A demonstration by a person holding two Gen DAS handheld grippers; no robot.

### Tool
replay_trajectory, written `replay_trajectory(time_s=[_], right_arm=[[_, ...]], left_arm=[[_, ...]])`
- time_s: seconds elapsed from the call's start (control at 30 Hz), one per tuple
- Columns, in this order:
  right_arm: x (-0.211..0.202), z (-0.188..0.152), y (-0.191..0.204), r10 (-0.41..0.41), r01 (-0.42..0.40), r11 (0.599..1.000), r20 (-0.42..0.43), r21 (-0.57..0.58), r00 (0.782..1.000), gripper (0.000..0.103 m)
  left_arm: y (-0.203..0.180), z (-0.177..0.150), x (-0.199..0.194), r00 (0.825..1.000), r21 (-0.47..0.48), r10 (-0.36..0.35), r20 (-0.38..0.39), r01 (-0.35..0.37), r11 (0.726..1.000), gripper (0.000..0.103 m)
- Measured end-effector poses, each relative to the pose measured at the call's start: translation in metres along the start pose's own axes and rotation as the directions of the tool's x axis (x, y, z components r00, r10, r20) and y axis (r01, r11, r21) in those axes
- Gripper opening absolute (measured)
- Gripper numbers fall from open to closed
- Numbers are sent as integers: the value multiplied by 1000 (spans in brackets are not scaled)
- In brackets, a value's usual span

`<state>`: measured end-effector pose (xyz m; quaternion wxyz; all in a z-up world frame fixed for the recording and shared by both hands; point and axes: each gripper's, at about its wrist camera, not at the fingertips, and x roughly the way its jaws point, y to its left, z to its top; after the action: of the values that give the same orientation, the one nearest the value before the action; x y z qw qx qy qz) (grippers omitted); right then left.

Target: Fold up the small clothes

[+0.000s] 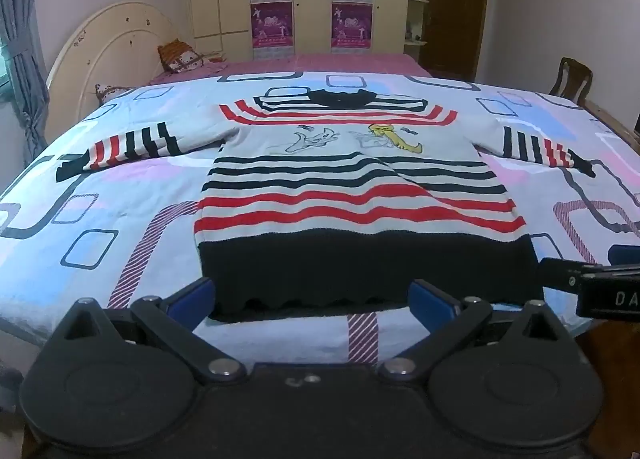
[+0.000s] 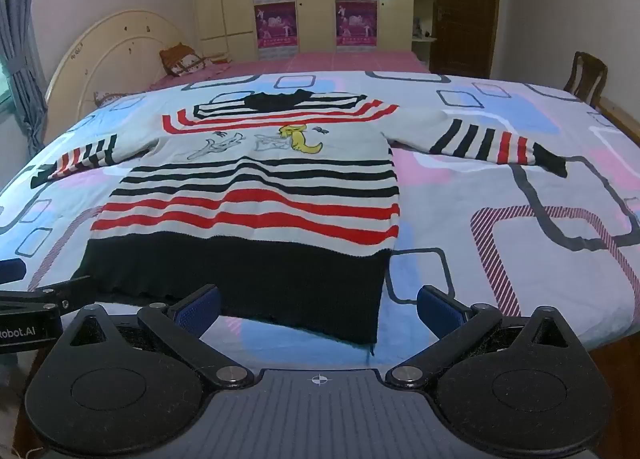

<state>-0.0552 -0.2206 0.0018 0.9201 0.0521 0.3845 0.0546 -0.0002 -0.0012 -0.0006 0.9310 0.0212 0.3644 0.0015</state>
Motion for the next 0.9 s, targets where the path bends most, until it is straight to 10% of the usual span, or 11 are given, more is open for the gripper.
replay_trajectory(time_s=[0.9], right_arm=[[-1, 0, 3, 3, -3, 1000, 8, -6, 1000, 103]], left_arm=[[3, -3, 1, 1000, -13, -2, -11, 2, 1000, 103]])
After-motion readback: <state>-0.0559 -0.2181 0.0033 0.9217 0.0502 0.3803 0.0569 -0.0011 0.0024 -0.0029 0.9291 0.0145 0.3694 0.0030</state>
